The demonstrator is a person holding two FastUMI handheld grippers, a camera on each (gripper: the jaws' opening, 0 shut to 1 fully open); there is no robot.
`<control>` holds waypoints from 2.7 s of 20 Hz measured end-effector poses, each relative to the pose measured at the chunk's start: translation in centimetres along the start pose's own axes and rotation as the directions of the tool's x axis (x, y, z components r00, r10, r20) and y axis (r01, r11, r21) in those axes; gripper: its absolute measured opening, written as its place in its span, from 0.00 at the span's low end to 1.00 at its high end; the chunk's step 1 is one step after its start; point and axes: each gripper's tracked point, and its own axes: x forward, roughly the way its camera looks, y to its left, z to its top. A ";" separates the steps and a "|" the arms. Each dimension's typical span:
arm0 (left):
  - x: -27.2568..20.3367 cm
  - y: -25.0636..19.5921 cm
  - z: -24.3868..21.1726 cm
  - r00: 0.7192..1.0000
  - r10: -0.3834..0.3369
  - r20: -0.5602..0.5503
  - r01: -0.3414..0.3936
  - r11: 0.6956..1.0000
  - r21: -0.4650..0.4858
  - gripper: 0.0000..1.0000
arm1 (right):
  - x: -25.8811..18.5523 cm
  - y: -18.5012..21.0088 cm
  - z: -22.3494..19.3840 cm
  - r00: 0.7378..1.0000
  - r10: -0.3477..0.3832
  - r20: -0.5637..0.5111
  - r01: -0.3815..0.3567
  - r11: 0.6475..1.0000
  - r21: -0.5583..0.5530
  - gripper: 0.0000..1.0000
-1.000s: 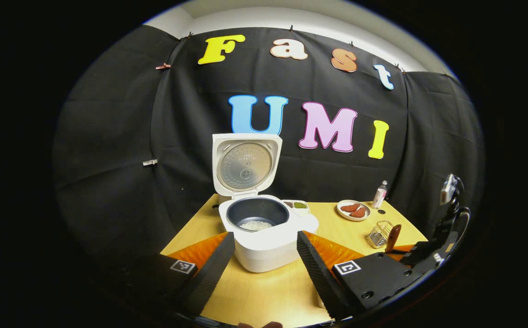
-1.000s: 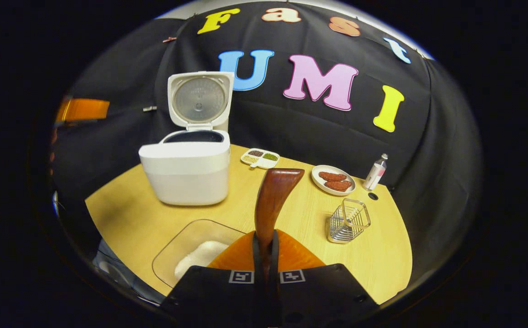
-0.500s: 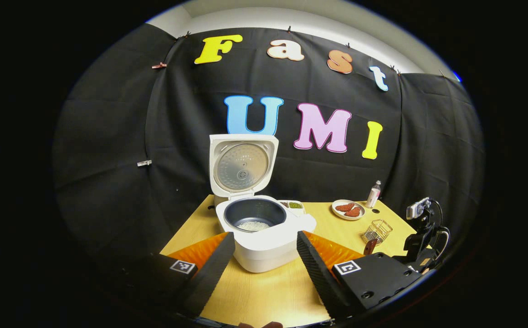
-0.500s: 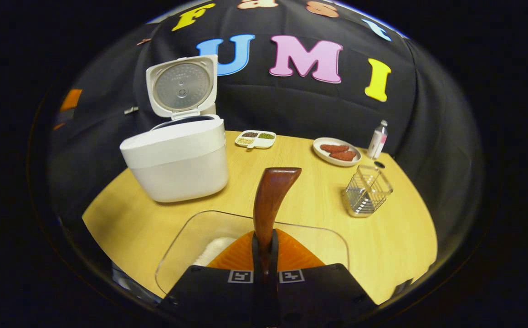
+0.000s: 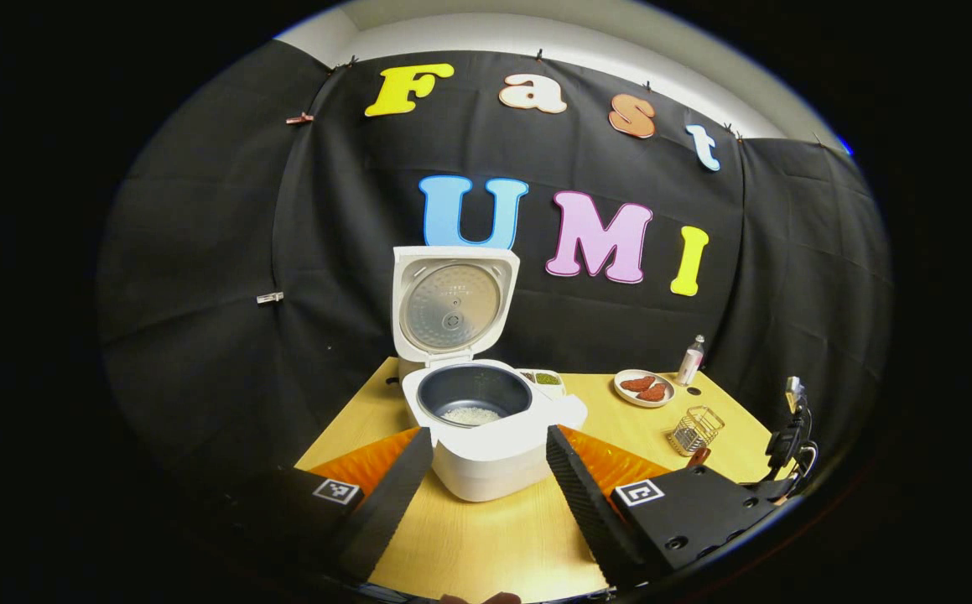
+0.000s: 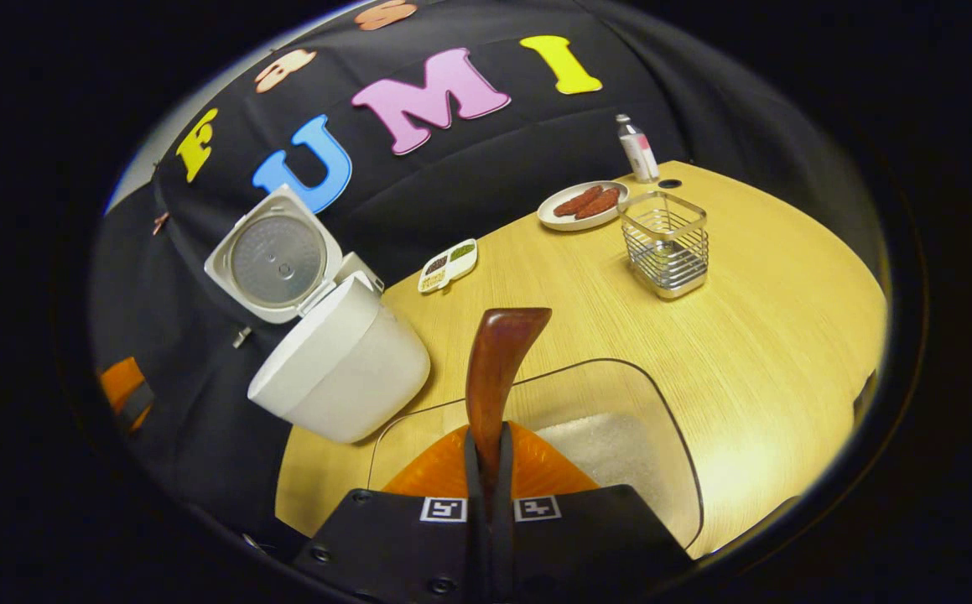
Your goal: Close the left gripper, press the button to open the rice cooker; take a wooden spoon from the chopstick holder with the right hand, scoop a spoonful of rice and pour it into the rice cooker, then put the wooden spoon back into the chopstick holder.
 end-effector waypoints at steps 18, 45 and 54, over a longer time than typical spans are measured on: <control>0.2 -0.7 -0.7 1.000 -0.003 -0.004 0.002 0.999 -0.047 0.95 | -4.8 5.6 14.2 0.945 0.165 0.283 -0.286 0.837 0.466 0.05; 2.2 0.7 -2.6 0.998 -0.051 -0.035 0.046 0.992 -0.120 0.94 | 15.3 32.5 20.7 0.934 0.265 0.240 -0.285 0.957 0.051 0.05; 2.7 2.9 -3.8 0.999 -0.026 -0.045 0.020 0.989 -0.146 0.94 | 19.1 33.2 15.9 0.967 0.198 0.159 -0.157 0.958 -0.240 0.05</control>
